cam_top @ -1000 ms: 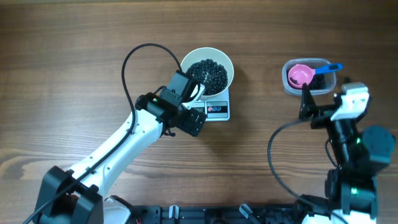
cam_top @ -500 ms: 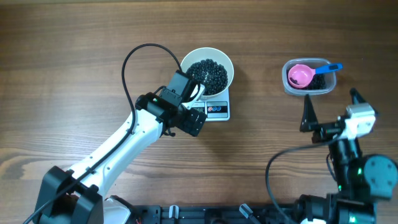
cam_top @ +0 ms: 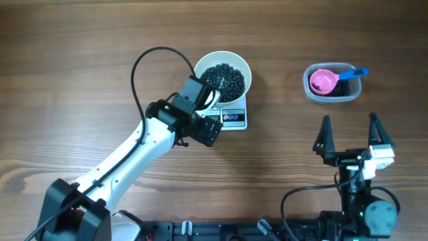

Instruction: Scoop item into bowl and weigh 150g on scale

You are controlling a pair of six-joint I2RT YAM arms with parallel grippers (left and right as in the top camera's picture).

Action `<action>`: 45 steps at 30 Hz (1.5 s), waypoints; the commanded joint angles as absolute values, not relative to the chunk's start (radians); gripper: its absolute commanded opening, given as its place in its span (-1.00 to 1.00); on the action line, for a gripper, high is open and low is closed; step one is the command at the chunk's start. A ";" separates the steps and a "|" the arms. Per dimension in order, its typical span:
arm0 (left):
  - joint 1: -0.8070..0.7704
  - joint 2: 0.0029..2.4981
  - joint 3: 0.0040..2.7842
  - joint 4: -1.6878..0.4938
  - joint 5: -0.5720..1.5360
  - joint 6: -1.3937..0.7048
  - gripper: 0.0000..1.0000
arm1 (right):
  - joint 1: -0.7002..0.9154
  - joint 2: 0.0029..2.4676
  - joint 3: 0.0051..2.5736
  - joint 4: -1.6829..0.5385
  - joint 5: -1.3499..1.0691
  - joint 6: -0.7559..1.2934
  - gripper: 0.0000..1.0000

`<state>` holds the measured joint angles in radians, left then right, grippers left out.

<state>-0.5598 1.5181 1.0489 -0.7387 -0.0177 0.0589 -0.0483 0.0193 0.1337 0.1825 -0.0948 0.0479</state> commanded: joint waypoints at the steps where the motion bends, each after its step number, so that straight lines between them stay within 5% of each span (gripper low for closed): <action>1: -0.553 1.502 1.045 -0.736 -0.012 0.070 1.00 | -0.042 0.003 0.080 0.198 -0.074 0.112 0.99; 9: -0.553 1.502 1.045 -0.736 -0.012 0.070 1.00 | -0.042 0.003 0.038 -0.080 -0.072 0.111 0.99; 14: -0.553 1.502 1.045 -0.736 -0.012 0.070 1.00 | -0.042 0.003 0.038 -0.069 -0.070 0.091 0.99; 19: -0.553 1.502 1.045 -0.736 -0.012 0.070 1.00 | -0.013 0.003 0.038 -0.069 -0.066 -0.288 1.00; 45: -0.553 1.501 1.045 -0.736 -0.012 0.070 1.00 | -0.013 0.004 0.038 -0.067 0.000 -0.105 0.99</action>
